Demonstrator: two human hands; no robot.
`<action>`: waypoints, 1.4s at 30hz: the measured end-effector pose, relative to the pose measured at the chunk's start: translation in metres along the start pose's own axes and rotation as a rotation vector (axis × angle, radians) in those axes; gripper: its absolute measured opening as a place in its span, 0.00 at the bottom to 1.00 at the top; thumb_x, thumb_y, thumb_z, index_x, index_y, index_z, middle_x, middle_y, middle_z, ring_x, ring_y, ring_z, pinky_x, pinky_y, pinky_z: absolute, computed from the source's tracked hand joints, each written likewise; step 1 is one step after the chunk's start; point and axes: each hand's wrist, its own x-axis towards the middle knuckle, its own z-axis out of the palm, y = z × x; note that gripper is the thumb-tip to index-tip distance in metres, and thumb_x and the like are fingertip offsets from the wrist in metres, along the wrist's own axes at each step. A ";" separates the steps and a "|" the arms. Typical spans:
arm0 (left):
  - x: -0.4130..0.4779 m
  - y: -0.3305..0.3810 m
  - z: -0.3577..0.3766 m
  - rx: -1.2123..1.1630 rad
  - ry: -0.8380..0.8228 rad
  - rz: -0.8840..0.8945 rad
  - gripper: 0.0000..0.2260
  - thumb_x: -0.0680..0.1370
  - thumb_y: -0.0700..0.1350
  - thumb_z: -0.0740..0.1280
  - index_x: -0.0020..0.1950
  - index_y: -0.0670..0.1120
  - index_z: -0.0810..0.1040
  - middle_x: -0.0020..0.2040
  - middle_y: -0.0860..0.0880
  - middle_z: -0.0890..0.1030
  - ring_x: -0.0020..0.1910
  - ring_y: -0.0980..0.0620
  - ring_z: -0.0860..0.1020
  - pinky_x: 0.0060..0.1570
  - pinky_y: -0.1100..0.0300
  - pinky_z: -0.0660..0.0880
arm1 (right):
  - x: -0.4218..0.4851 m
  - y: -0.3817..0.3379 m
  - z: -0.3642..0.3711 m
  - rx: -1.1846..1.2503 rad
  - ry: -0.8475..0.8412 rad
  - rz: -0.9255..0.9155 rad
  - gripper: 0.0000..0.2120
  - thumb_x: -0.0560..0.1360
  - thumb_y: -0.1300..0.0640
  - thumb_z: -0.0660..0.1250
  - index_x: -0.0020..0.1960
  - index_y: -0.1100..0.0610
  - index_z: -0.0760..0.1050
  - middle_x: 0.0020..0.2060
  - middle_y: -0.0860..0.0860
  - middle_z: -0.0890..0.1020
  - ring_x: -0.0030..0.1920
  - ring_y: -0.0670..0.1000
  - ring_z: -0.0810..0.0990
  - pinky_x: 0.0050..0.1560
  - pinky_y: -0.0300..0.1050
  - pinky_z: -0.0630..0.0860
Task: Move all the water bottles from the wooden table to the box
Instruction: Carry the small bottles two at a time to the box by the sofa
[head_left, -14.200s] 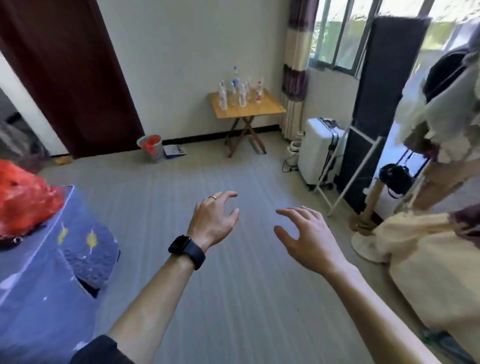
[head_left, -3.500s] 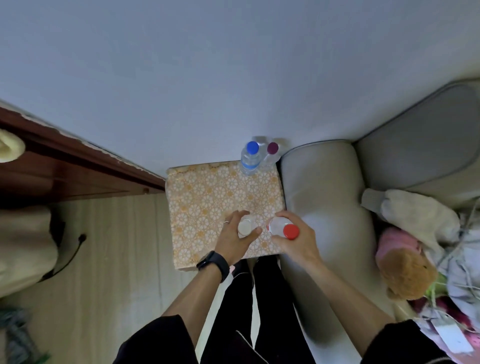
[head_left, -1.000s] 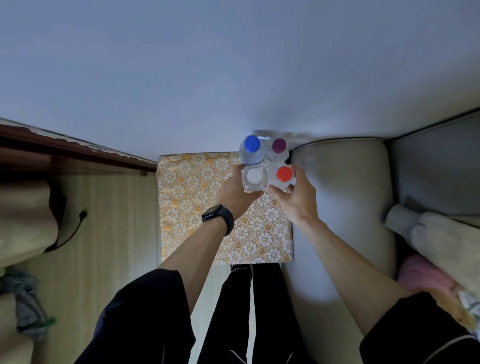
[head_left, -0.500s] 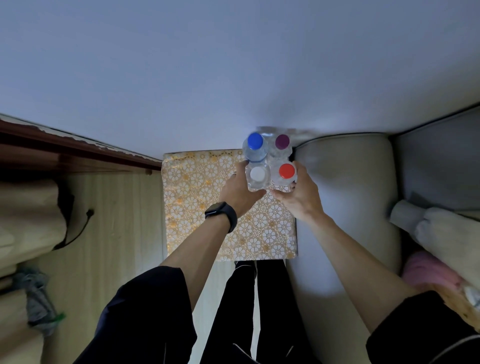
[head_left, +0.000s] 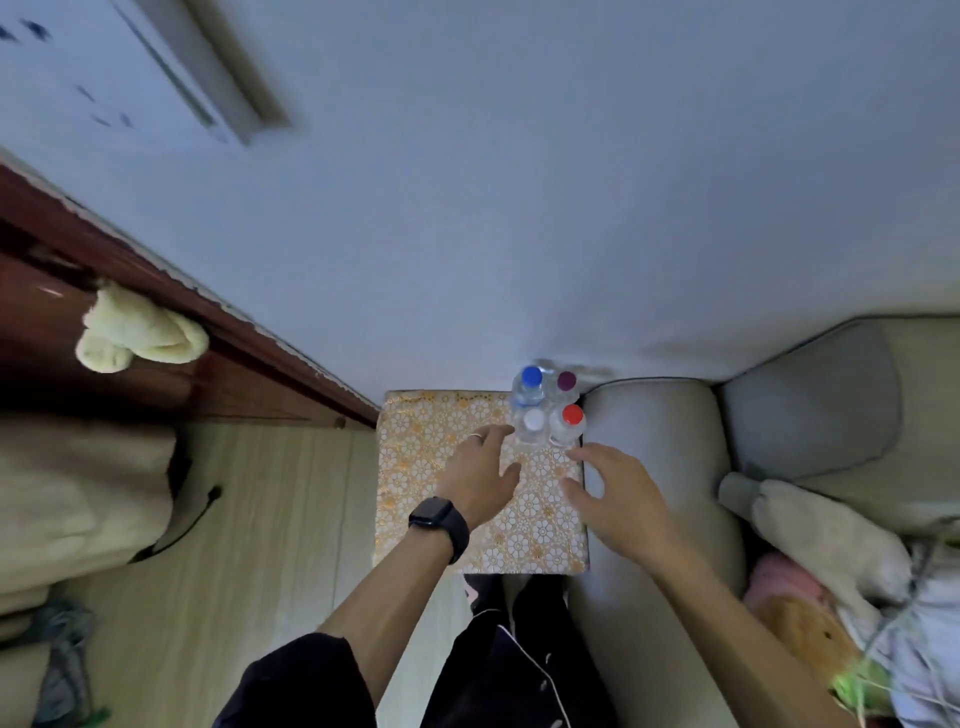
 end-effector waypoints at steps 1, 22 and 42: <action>-0.015 0.002 -0.014 0.024 0.027 0.023 0.23 0.81 0.51 0.65 0.76 0.50 0.67 0.72 0.46 0.72 0.67 0.45 0.74 0.65 0.49 0.72 | -0.014 -0.014 -0.010 -0.031 0.035 -0.038 0.18 0.78 0.45 0.67 0.68 0.45 0.75 0.68 0.45 0.75 0.70 0.49 0.68 0.67 0.40 0.61; -0.390 -0.133 -0.105 0.007 0.880 -0.840 0.23 0.80 0.54 0.64 0.74 0.53 0.69 0.73 0.50 0.73 0.74 0.44 0.67 0.70 0.49 0.64 | -0.106 -0.318 0.064 -0.225 -0.218 -1.172 0.19 0.79 0.45 0.66 0.68 0.47 0.78 0.72 0.50 0.74 0.77 0.56 0.60 0.77 0.51 0.59; -0.992 0.072 0.245 -0.098 1.409 -2.278 0.28 0.78 0.65 0.62 0.77 0.63 0.62 0.80 0.48 0.62 0.80 0.42 0.56 0.72 0.32 0.55 | -0.777 -0.308 0.323 -0.345 -1.036 -2.387 0.27 0.79 0.34 0.56 0.77 0.36 0.59 0.80 0.48 0.59 0.80 0.55 0.41 0.79 0.59 0.46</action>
